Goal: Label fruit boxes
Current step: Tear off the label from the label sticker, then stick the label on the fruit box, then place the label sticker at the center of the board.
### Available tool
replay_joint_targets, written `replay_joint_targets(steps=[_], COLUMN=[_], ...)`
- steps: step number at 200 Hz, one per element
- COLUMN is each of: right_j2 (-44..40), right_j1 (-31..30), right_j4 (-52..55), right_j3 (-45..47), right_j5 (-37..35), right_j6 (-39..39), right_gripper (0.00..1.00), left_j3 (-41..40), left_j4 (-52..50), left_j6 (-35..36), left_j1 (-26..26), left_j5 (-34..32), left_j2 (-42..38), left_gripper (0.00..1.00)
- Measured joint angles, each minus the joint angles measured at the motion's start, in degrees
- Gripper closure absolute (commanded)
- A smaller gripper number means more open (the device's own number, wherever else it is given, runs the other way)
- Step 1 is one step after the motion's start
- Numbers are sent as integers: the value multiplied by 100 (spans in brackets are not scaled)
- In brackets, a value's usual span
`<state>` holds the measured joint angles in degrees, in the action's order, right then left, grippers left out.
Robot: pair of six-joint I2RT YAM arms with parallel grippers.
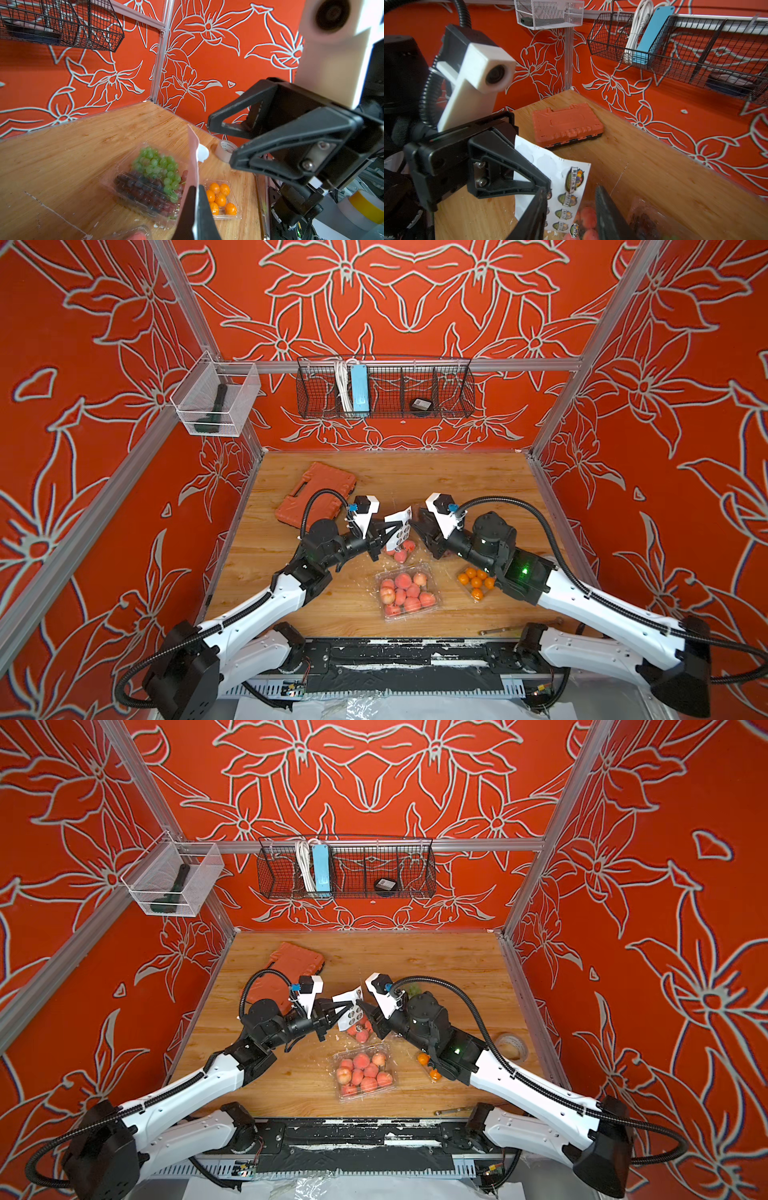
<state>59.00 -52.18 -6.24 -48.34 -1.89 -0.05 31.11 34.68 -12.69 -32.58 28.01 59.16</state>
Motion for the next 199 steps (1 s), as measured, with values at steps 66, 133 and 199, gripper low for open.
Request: replay_joint_targets(steps=[66,133,199], right_j2=[315,-17,219], right_j1=[0,0,79], right_j4=[-153,-13,1569], right_j3=[-81,-70,-691], right_j5=[-85,-282,-1141], right_j6=[2,13,286], right_gripper=[98,100,100], left_j3=[0,46,101], left_j4=[-31,-236,-822], left_j6=[2,-20,-269], left_j1=[0,0,2], left_j5=[129,-214,-1217], left_j2=[-35,-96,-120], left_gripper=[100,100,100])
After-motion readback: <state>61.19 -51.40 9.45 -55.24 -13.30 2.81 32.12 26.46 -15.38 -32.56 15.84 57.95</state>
